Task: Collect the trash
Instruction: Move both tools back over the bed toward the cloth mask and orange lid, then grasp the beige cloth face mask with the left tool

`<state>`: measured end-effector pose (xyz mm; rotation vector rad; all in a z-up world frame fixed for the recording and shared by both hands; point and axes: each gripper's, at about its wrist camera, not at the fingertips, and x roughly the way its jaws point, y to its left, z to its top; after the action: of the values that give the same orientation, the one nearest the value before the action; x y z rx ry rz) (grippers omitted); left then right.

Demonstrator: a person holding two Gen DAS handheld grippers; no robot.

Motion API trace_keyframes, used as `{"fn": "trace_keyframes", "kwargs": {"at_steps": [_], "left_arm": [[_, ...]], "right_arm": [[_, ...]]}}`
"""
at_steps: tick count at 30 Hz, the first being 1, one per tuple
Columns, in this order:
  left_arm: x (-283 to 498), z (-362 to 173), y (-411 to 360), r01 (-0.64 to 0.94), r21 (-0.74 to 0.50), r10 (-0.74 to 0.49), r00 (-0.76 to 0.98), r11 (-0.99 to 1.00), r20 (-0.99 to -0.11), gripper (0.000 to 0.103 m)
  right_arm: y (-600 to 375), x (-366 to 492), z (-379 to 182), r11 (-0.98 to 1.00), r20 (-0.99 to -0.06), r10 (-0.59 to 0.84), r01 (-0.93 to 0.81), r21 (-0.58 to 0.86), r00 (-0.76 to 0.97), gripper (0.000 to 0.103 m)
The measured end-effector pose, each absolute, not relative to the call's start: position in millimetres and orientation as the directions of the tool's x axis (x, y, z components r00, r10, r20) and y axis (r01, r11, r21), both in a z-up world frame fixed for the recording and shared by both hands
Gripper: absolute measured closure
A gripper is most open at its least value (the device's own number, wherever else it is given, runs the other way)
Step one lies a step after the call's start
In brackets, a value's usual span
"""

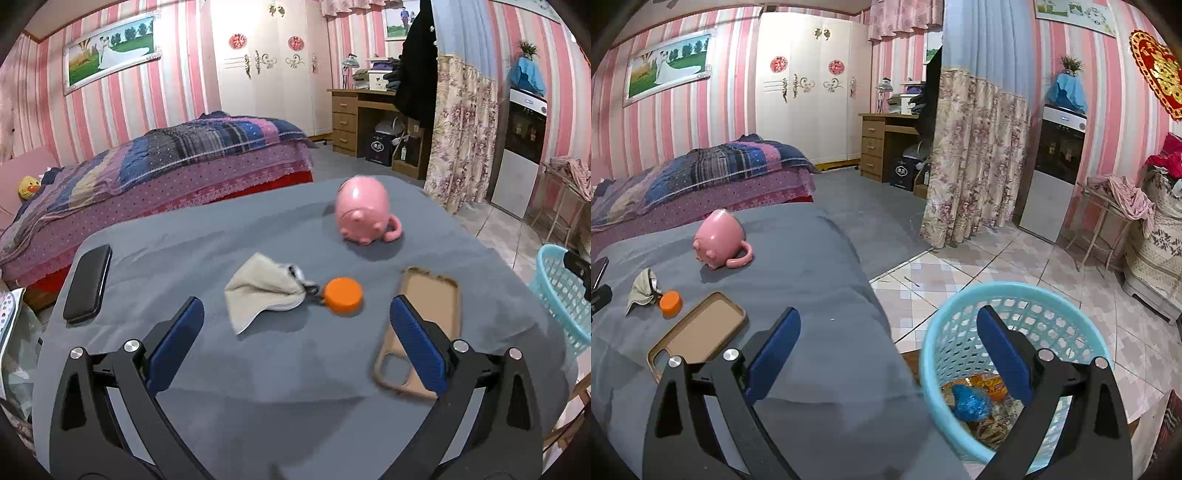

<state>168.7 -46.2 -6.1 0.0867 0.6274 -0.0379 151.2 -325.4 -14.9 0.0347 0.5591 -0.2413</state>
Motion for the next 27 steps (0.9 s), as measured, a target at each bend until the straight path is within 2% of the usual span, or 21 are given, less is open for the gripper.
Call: {"fn": "trace_keyframes", "kwargs": {"at_steps": [16,20,27], "left_arm": [[188,-44,13,0.006,0.041,0.023,0.751,0.999,-0.66,0.006],[214,-57,13,0.0,0.091,0.061,0.736,0.996,-0.675,0.006],[257,-57,14,0.027,0.03,0.0,0.725,0.999,-0.689,0.006]], "right_arm": [[-276,177,-38,0.986,-0.591,-0.159,0.153,-0.06,0.791,0.009],[-268,183,-43,0.987,-0.599,-0.16,0.141,-0.079,0.785,0.009],[-268,189,-52,0.984,-0.619,-0.178,0.147,-0.101,0.765,0.009]]}}
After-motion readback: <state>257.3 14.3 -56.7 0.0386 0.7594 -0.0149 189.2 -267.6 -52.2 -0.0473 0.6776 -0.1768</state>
